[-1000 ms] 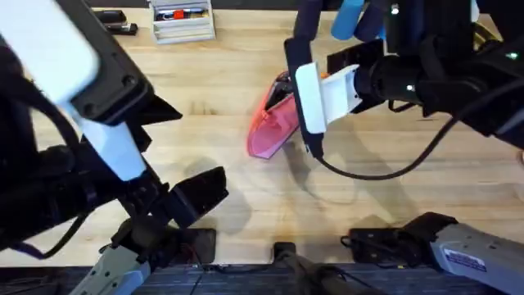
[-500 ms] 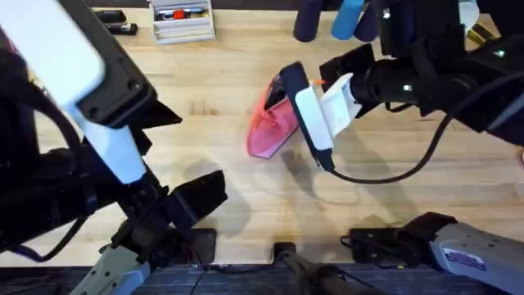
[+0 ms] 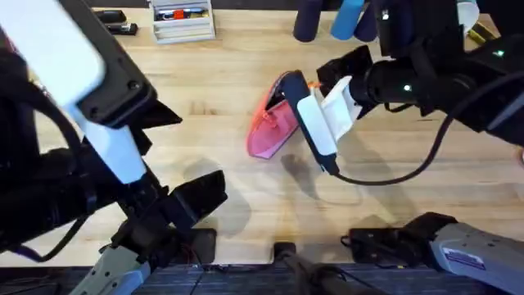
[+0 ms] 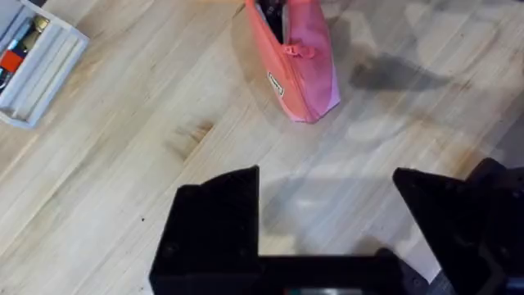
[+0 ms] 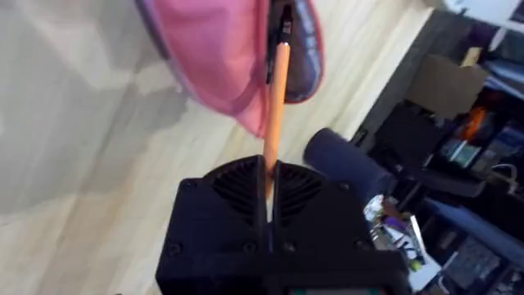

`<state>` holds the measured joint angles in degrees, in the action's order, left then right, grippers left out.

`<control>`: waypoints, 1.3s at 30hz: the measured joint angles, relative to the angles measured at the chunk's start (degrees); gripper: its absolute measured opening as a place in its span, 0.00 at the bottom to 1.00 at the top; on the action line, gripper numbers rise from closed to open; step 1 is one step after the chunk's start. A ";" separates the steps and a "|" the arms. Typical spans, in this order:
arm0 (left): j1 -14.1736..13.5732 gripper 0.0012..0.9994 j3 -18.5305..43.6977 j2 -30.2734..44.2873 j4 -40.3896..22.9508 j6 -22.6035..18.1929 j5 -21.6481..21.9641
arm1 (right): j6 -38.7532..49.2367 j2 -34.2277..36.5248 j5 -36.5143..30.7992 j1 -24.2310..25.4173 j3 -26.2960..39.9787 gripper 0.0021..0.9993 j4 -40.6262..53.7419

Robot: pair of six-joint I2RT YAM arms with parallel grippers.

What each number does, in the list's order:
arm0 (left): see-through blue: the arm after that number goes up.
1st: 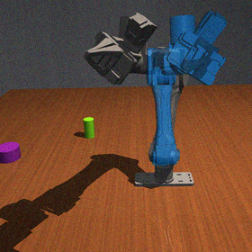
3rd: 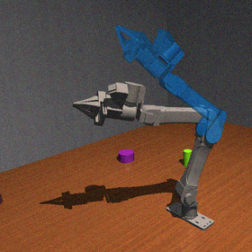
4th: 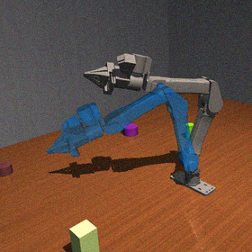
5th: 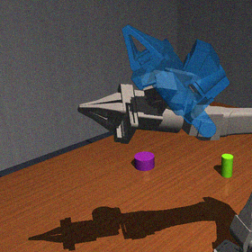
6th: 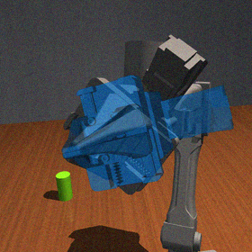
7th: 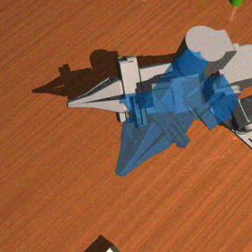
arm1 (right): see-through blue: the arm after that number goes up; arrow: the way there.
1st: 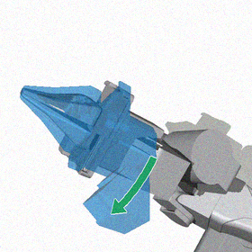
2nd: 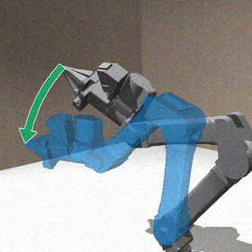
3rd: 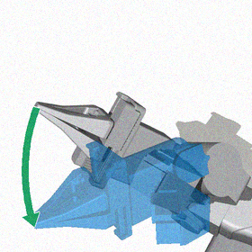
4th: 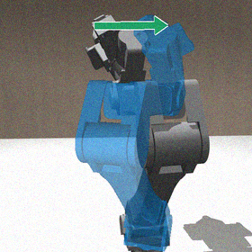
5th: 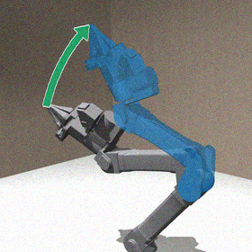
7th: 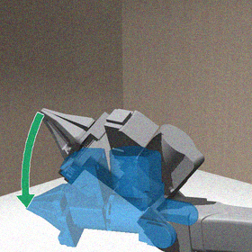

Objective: Unzip the bag, pick up the pens from the table one at a time and place them inside, then zip the bag closed.

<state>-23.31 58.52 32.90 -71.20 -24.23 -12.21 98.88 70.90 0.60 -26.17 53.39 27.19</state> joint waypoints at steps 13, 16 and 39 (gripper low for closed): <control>0.00 0.99 -0.01 -0.01 0.00 0.00 0.00 | 5.17 7.42 5.92 0.59 0.01 0.03 -5.22; 0.00 0.99 -0.01 -0.01 -0.02 0.00 0.00 | 6.01 8.87 6.82 0.59 0.00 0.03 -7.78; 0.00 0.99 0.00 -0.01 0.00 0.00 0.00 | 7.24 18.69 21.33 0.96 0.00 0.03 -14.09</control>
<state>-23.31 58.52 32.88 -71.20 -24.23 -12.21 106.13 89.59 21.94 -25.21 53.39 13.11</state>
